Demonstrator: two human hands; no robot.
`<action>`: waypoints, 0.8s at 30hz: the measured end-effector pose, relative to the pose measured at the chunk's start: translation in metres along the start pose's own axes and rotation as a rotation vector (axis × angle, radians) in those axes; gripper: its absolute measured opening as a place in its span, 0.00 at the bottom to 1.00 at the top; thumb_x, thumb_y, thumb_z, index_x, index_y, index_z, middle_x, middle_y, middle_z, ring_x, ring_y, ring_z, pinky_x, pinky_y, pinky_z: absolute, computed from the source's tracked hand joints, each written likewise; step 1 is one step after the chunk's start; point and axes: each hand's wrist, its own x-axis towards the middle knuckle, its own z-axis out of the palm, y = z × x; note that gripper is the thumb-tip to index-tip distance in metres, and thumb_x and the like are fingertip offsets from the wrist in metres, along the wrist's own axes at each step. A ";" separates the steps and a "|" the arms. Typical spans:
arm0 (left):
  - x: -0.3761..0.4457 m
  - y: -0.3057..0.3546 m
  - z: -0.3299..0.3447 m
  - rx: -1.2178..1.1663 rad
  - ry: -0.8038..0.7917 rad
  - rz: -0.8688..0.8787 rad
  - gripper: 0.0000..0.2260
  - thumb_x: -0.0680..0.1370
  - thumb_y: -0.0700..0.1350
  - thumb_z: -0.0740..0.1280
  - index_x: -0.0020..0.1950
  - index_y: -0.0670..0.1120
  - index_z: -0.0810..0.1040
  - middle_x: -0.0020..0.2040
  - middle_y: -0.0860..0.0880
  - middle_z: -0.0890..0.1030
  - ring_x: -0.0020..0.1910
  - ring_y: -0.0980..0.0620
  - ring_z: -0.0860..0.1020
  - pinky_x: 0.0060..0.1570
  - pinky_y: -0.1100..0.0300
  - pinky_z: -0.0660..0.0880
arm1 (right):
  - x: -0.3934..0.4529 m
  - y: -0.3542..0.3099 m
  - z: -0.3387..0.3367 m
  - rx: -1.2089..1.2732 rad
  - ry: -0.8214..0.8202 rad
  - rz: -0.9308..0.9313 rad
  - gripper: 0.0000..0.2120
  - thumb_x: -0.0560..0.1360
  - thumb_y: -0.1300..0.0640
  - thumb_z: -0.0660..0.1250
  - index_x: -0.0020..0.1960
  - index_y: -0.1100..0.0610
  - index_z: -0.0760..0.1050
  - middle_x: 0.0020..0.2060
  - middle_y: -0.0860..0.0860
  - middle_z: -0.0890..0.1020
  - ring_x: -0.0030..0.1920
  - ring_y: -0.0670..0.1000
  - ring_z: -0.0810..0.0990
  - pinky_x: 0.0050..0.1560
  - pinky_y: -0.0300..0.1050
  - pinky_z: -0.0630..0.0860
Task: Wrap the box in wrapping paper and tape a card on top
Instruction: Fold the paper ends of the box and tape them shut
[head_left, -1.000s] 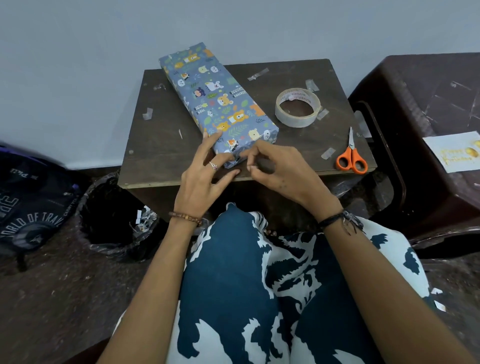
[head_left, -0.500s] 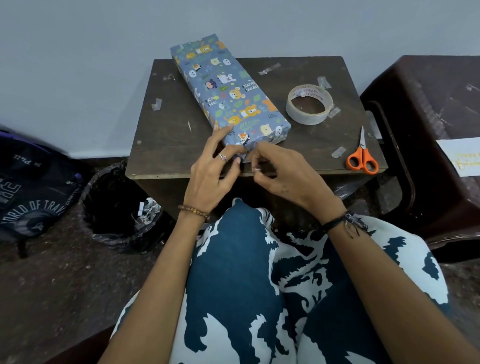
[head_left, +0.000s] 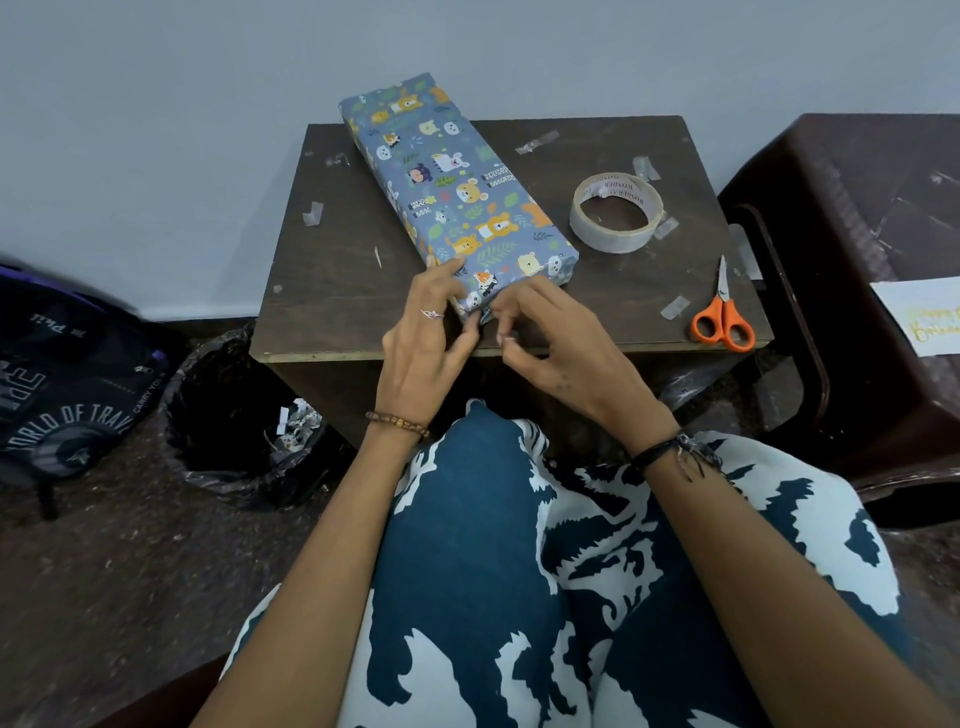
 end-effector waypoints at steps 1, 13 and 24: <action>0.000 0.000 0.000 -0.027 -0.003 -0.048 0.17 0.74 0.39 0.67 0.56 0.52 0.65 0.62 0.49 0.74 0.59 0.59 0.72 0.43 0.64 0.71 | 0.001 0.001 0.001 0.001 0.012 0.000 0.03 0.73 0.64 0.64 0.46 0.60 0.71 0.46 0.50 0.73 0.43 0.49 0.75 0.46 0.50 0.75; 0.002 0.003 -0.002 -0.032 -0.030 -0.094 0.18 0.71 0.40 0.70 0.56 0.49 0.67 0.61 0.54 0.74 0.62 0.65 0.69 0.46 0.70 0.66 | 0.003 0.001 0.000 0.030 0.028 -0.003 0.02 0.73 0.61 0.62 0.45 0.60 0.71 0.45 0.53 0.75 0.44 0.52 0.76 0.46 0.51 0.75; 0.004 0.002 0.001 -0.019 -0.018 -0.120 0.17 0.71 0.39 0.70 0.59 0.42 0.72 0.57 0.49 0.77 0.57 0.60 0.72 0.41 0.73 0.66 | 0.011 0.012 -0.013 -0.279 -0.062 -0.141 0.04 0.78 0.58 0.62 0.50 0.58 0.74 0.49 0.51 0.74 0.43 0.54 0.77 0.40 0.55 0.75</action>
